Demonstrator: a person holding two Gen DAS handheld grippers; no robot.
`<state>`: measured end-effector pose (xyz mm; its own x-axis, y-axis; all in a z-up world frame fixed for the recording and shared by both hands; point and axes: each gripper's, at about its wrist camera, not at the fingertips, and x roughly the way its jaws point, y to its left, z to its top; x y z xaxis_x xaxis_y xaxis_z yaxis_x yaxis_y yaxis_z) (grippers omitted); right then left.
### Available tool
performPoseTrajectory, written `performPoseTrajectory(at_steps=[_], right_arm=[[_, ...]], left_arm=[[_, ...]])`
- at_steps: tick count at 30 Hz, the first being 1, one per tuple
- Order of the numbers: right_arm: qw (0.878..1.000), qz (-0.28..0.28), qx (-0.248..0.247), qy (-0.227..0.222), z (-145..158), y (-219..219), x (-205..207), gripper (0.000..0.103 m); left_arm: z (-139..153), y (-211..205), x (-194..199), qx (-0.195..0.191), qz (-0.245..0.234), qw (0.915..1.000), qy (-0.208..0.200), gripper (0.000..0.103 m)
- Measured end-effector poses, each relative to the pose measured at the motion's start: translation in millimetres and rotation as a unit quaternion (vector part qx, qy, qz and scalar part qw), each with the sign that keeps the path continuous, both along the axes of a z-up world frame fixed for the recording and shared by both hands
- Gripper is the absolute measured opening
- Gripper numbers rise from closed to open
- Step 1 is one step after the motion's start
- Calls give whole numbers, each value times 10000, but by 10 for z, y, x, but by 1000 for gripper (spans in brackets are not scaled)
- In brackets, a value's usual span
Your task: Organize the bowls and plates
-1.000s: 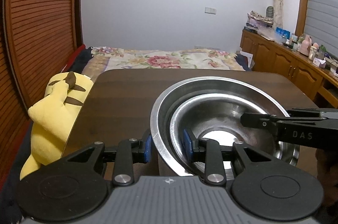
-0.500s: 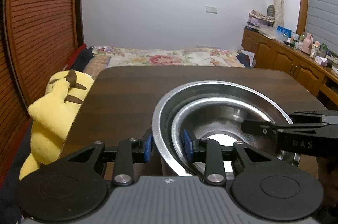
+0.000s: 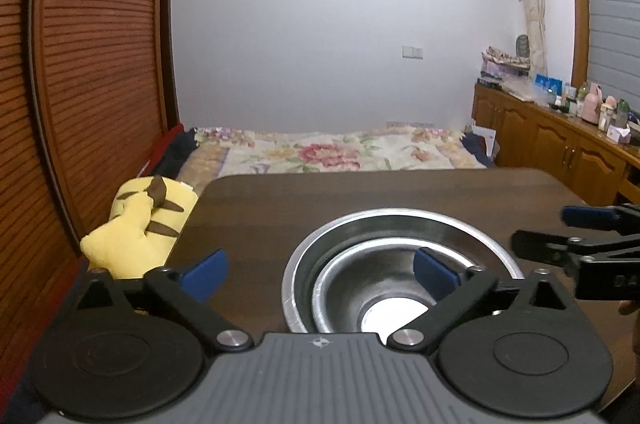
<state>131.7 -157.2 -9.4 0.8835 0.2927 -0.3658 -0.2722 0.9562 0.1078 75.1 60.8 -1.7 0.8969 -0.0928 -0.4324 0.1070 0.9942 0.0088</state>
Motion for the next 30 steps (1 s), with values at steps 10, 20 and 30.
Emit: performPoseTrajectory(at_steps=[10, 20, 30], right_arm=[[9974, -688, -75, -220, 138, -230, -260, 103], [9932, -1112, -127, -307, 91, -339, -472, 103], [9921, -1230, -161, -201, -16, -362, -551, 103]], left_arm=[[119, -146, -226, 106, 149, 9996, -224, 103], [46, -172, -406, 112, 146, 9997, -129, 103], [-118, -161, -492, 132, 205, 9997, 39, 103]])
